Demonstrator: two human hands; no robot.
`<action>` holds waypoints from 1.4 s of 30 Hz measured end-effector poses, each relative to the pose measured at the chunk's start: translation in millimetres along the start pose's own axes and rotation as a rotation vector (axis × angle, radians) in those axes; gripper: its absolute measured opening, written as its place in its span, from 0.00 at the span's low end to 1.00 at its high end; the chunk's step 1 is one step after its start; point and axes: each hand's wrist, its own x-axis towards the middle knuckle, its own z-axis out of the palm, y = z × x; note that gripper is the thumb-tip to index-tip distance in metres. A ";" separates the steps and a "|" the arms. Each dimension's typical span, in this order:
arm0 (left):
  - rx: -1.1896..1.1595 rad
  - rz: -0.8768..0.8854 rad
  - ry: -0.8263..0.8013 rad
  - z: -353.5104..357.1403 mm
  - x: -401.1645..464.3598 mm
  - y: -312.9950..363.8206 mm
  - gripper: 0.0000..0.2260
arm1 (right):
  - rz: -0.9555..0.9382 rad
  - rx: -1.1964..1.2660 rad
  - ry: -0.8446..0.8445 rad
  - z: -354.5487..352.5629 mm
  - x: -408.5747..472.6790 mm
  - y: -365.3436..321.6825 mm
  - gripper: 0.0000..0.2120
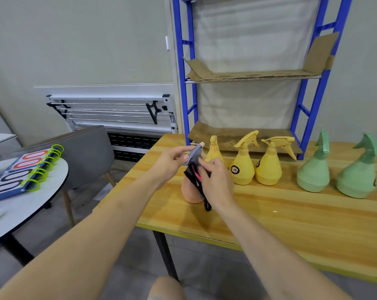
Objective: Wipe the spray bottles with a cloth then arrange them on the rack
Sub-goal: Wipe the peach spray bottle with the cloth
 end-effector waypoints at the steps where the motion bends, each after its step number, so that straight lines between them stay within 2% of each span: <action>1: 0.008 0.001 -0.009 -0.7 0.3 -0.4 0.15 | -0.003 -0.012 -0.016 1.2 -6.1 4.4 0.15; 5: 0.030 -0.001 -0.055 -5.1 1.5 5.3 0.15 | -0.042 -0.085 -0.063 -9.1 -5.4 9.9 0.14; 7: 0.054 0.003 -0.048 -6.1 3.3 10.0 0.15 | -0.057 -0.100 0.019 -16.9 0.5 5.9 0.14; 10: 0.014 -0.017 -0.043 -5.7 4.1 10.9 0.15 | -0.005 0.007 0.178 -19.4 10.1 -1.5 0.13; 20: -0.104 -0.045 -0.010 1.9 0.2 -0.8 0.15 | -0.022 -0.076 -0.056 -5.3 -9.1 13.3 0.14; 22: -0.103 -0.053 -0.008 1.9 1.3 -0.5 0.15 | -0.044 -0.103 0.002 -12.3 -3.5 10.2 0.13; 24: -0.105 -0.065 -0.004 0.5 0.7 -1.4 0.14 | -0.032 -0.030 0.127 -15.5 2.2 3.1 0.13; 26: -0.099 -0.058 -0.011 -0.8 0.1 -1.5 0.13 | -0.009 0.016 0.177 -13.7 8.9 -4.0 0.14; 35: -0.022 -0.038 -0.040 -2.4 3.2 4.0 0.15 | 0.036 -0.073 -0.071 -8.1 -10.7 16.4 0.14; 37: -0.027 -0.037 -0.046 -2.3 5.7 3.4 0.15 | 0.022 -0.110 -0.011 -15.2 -7.0 15.8 0.13; 40: -0.078 -0.050 -0.065 -2.6 5.2 -0.4 0.13 | 0.033 0.002 0.154 -19.4 2.8 8.2 0.13; 42: -0.105 -0.067 -0.054 -1.9 3.6 -2.9 0.13 | -0.008 0.049 0.166 -17.9 9.3 1.5 0.13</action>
